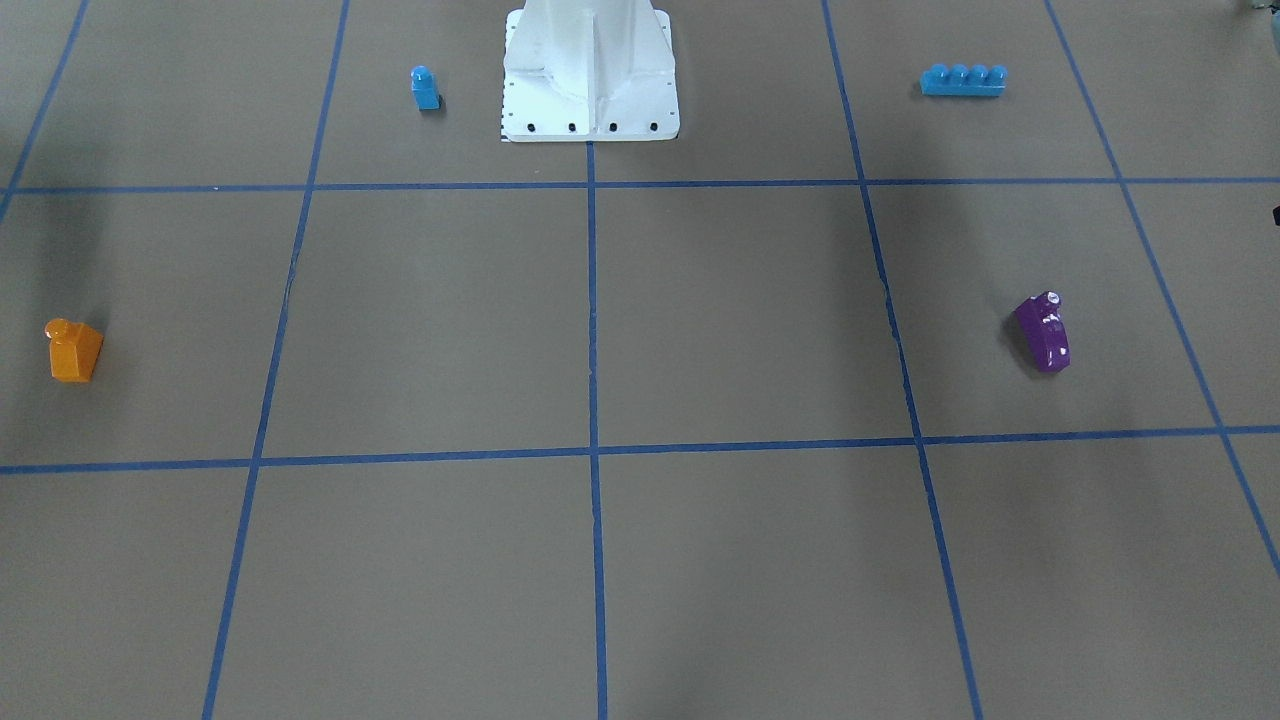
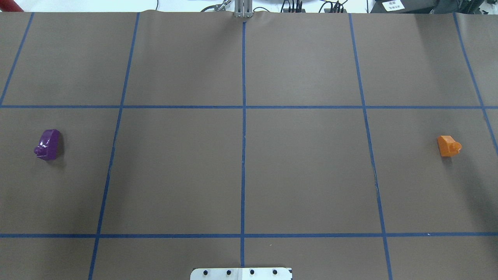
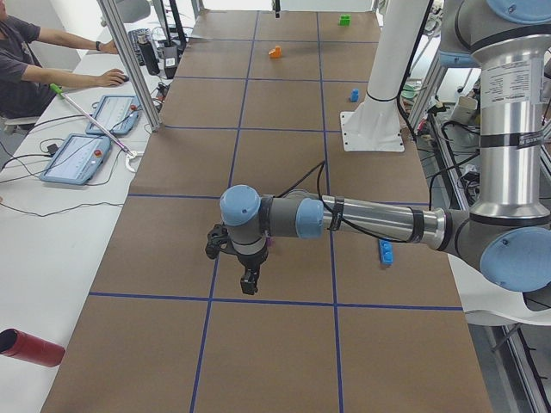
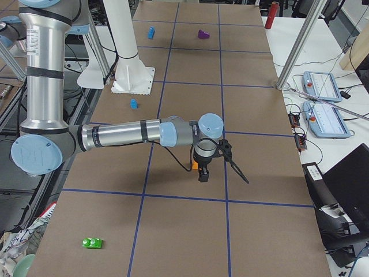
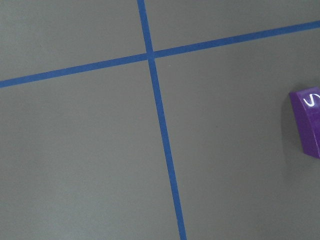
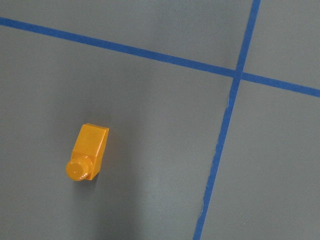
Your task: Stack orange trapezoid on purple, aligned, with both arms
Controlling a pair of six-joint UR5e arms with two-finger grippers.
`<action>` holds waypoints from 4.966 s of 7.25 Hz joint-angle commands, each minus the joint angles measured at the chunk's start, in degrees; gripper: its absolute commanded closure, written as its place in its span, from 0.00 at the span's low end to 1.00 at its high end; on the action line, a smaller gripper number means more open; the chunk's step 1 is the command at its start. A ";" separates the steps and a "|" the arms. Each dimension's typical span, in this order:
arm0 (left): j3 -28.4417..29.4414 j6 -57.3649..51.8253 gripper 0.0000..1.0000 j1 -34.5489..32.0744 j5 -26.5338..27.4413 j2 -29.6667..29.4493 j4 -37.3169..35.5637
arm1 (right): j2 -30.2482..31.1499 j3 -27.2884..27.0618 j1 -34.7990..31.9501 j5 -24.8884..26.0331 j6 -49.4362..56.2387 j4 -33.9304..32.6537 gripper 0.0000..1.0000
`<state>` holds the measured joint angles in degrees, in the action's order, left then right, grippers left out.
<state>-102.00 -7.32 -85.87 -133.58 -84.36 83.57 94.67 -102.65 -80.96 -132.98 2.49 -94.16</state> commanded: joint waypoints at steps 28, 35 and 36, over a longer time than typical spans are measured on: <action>5.29 49.31 1.00 31.03 4.20 -12.92 10.85 | 0.78 0.53 0.63 0.00 0.33 0.03 0.00; 9.48 72.24 1.00 55.34 16.63 -50.67 -5.71 | 0.69 0.00 2.91 -4.04 -0.46 0.11 0.00; 18.41 72.36 1.00 56.68 17.29 -58.03 -5.09 | 0.69 0.00 3.18 -4.22 -0.46 0.11 0.00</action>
<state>-92.80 63.75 -31.74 -118.64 -134.08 77.88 95.36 -102.65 -78.42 -136.90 2.04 -94.04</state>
